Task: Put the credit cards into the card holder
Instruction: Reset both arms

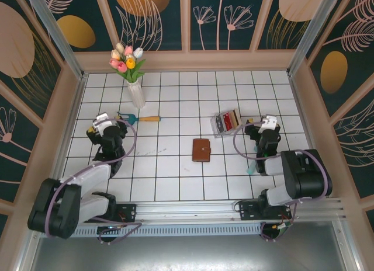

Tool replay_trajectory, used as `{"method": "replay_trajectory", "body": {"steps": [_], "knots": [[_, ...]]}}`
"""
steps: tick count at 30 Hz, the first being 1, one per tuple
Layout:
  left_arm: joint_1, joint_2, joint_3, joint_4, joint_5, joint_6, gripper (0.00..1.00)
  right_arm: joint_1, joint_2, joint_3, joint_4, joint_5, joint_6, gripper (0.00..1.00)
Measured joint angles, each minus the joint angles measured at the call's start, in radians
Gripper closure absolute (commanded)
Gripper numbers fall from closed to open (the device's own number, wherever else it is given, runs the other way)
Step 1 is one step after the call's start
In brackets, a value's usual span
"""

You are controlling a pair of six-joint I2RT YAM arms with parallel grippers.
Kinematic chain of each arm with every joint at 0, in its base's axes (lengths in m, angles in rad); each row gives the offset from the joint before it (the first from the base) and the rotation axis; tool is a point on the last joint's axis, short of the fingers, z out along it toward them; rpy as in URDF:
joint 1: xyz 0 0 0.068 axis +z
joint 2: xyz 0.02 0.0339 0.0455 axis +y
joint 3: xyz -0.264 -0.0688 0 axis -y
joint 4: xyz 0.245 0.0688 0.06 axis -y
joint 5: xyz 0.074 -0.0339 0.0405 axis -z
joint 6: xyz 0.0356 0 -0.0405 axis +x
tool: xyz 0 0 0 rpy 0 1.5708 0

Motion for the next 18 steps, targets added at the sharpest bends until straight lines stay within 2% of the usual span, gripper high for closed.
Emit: {"method": "replay_trajectory", "body": {"steps": [3,6,8,13,18], "knots": [[0.025,0.113,-0.045,0.147,0.051,0.063,0.01,-0.031,0.053,-0.008,0.095,-0.005,0.008,0.11],[0.04,0.187,-0.05,0.286,0.094,0.12,0.02,-0.04,0.067,-0.006,0.1,-0.013,0.016,0.1],[0.071,0.229,-0.052,0.388,0.135,0.133,0.02,-0.042,0.068,-0.004,0.107,-0.012,0.026,0.01],[0.153,0.293,-0.085,0.559,0.256,0.137,0.01,-0.05,0.068,-0.003,0.11,-0.01,0.038,0.01],[0.16,0.319,-0.096,0.595,0.31,0.131,0.01,-0.051,0.068,-0.003,0.113,-0.01,0.048,0.01]]}}
